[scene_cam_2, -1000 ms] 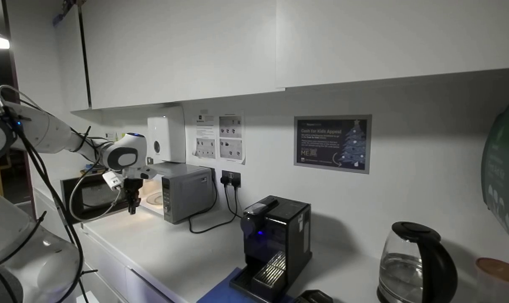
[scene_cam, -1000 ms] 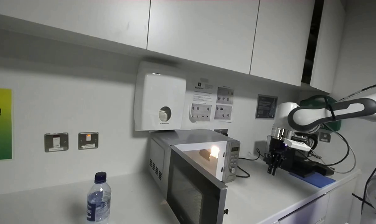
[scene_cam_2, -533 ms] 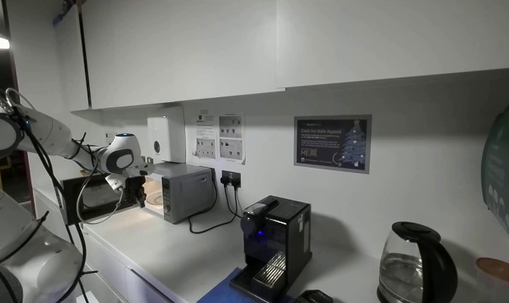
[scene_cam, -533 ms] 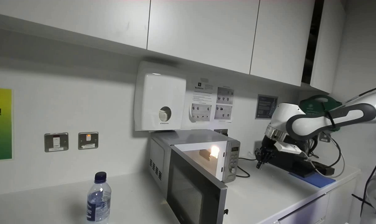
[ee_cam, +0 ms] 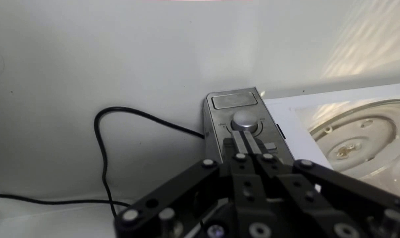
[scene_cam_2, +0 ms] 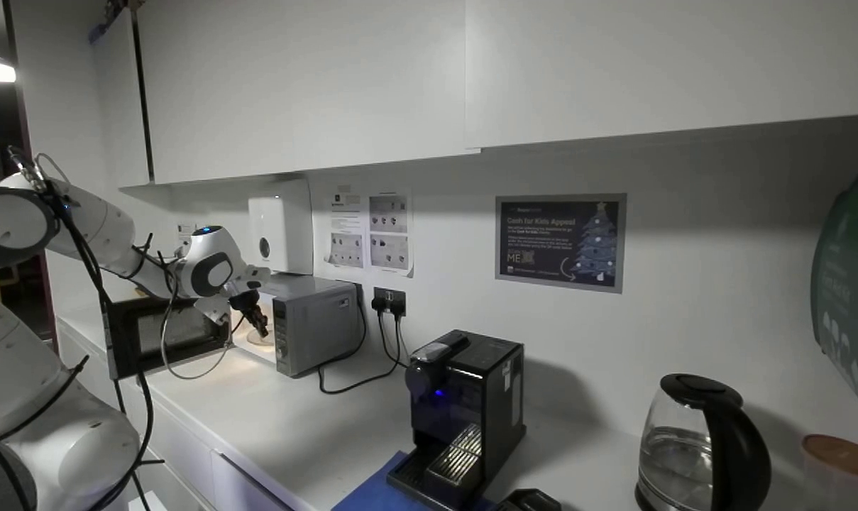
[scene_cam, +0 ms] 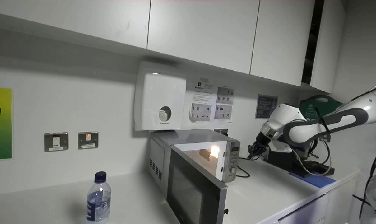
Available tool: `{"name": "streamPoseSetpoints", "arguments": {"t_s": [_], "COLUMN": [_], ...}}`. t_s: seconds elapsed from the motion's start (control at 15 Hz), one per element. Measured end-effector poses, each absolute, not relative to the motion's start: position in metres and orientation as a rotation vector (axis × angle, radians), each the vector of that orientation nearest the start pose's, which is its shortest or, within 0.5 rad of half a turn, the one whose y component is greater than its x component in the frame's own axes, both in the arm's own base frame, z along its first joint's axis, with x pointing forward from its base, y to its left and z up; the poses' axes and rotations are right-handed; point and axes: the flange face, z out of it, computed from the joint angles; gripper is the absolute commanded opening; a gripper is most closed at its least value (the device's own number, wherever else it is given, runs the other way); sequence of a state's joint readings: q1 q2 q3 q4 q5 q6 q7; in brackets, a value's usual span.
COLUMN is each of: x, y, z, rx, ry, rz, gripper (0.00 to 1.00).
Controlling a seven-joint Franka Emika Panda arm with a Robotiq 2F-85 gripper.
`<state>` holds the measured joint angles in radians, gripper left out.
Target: Press a button on the microwave
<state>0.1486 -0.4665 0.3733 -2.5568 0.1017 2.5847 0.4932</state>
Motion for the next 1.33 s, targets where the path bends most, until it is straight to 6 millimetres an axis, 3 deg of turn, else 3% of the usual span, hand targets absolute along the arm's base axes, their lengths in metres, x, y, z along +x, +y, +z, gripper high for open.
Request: {"name": "streamPoseSetpoints", "arguments": {"t_s": [0.67, 1.33], "x": [0.386, 0.387], "y": [0.234, 0.242], "z": [0.477, 0.469], "rx": [-2.798, -2.775], "ry": [0.035, 0.027], "rz": [-0.845, -0.834], "gripper": [0.00, 0.00]}}
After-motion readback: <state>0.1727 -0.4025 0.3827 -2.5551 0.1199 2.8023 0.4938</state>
